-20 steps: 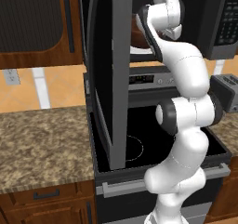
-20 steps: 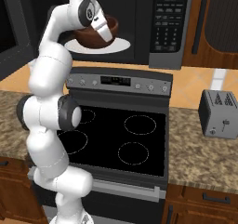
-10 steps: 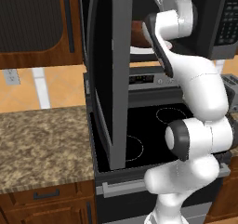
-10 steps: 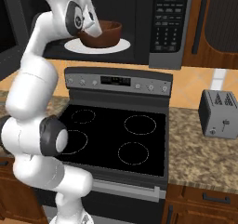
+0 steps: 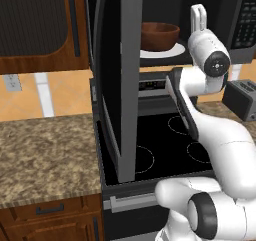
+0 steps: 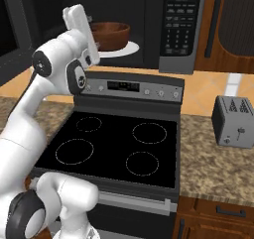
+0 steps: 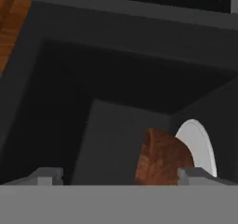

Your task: Open the microwave, place the bowl with waffle inside the microwave, then close the microwave door and turn it on.

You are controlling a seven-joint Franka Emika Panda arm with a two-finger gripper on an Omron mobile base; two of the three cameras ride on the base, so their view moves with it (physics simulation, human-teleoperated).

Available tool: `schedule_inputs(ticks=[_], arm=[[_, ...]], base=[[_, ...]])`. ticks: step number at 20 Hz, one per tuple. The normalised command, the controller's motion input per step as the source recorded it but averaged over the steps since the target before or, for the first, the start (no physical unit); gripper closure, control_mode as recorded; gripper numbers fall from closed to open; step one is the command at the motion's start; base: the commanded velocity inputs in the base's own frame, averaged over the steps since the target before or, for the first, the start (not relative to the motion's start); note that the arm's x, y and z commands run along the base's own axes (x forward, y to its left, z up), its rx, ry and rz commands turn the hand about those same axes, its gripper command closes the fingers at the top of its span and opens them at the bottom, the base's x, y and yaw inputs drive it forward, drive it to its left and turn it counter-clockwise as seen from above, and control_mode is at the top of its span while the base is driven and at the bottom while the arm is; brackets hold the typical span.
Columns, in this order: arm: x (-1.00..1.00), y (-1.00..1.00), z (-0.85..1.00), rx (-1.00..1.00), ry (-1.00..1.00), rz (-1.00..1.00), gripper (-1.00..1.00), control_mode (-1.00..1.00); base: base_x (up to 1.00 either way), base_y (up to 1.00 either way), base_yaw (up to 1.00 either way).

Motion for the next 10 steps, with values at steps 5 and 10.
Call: schedule_inputs(ticks=[5, 10], arm=[[-0.99, -0.44, 0.21, 0.00, 0.18, -0.12, -1.00, -1.00], [-0.26, -0.35, -0.49, -0.12, 0.76, -0.47, -1.00, -1.00]], base=[[0.00, 0.00, 0.00], [0.00, 0.00, 0.00]])
